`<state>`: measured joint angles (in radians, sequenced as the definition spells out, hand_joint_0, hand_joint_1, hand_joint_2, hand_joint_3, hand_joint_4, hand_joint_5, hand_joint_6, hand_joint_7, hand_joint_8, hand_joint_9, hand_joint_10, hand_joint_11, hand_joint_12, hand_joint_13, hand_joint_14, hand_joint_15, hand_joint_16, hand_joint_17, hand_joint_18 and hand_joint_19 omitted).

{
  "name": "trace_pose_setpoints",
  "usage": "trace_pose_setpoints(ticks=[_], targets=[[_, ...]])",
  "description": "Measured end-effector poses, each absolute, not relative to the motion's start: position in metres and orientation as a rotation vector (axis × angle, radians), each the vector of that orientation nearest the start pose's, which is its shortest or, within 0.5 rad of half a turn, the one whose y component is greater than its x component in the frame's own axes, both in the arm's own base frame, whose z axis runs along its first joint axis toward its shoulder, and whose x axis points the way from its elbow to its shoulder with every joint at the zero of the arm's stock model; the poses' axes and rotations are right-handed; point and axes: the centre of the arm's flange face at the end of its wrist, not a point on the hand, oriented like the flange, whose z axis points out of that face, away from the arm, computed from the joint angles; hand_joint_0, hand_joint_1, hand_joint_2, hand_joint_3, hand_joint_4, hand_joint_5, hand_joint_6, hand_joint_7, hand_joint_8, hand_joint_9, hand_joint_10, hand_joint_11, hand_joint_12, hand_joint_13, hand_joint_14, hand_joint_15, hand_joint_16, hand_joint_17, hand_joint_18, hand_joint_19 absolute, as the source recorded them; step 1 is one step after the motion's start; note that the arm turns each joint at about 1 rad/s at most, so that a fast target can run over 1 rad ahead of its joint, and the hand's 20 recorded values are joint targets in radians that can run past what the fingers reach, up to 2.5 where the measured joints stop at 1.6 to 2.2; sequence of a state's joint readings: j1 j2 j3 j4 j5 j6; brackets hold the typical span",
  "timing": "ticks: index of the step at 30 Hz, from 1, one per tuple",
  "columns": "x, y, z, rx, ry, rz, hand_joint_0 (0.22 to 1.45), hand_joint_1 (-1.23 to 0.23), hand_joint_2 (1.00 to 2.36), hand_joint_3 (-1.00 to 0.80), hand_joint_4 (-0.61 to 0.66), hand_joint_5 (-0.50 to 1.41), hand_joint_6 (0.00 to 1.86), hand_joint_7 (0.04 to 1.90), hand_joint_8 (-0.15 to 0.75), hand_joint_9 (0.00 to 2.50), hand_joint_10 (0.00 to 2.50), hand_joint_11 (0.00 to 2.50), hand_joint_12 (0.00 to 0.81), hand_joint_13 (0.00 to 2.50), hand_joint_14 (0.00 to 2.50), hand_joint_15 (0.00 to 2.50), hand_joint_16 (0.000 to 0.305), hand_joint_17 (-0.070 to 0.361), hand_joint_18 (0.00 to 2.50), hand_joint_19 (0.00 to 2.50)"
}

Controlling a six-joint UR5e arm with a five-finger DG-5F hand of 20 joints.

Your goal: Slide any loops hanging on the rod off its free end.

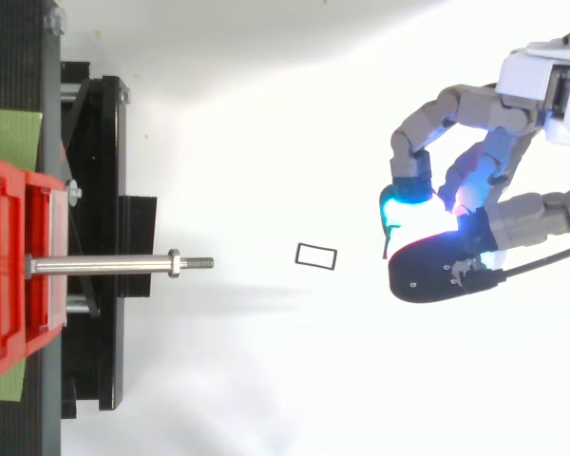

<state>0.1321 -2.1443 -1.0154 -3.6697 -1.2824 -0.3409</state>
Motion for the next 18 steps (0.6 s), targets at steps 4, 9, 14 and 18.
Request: trace_pose_setpoints(ticks=[4, 9, 14, 18], targets=[[0.6681, -0.0743, 0.3777, 1.259, 1.724, 0.513, 0.57, -0.59, 1.01, -0.38, 0.09, -0.11, 0.91, 1.02, 0.282, 1.24, 0.03, 1.01, 0.361, 0.88, 0.02, 0.55, 0.049, 0.111, 0.88, 0.58], [0.668, -0.0741, 0.3776, 1.259, 1.725, 0.513, 0.57, -0.66, 1.02, -0.22, 0.05, -0.08, 0.9, 1.1, 0.28, 1.33, 0.03, 1.04, 0.355, 0.92, 0.02, 0.56, 0.048, 0.109, 0.94, 0.56], [0.6681, -0.074, 0.3776, 1.258, 1.725, 0.513, 0.56, -0.75, 1.01, -0.03, -0.04, -0.04, 0.87, 1.16, 0.34, 1.5, 0.03, 1.0, 0.411, 1.07, 0.02, 0.5, 0.064, 0.143, 1.16, 0.44], [0.668, -0.0739, 0.3777, 1.257, 1.725, 0.513, 0.57, -0.77, 1.0, 0.01, -0.05, -0.05, 0.88, 1.17, 0.344, 1.5, 0.03, 1.0, 0.419, 1.08, 0.02, 0.49, 0.065, 0.146, 1.18, 0.43]])
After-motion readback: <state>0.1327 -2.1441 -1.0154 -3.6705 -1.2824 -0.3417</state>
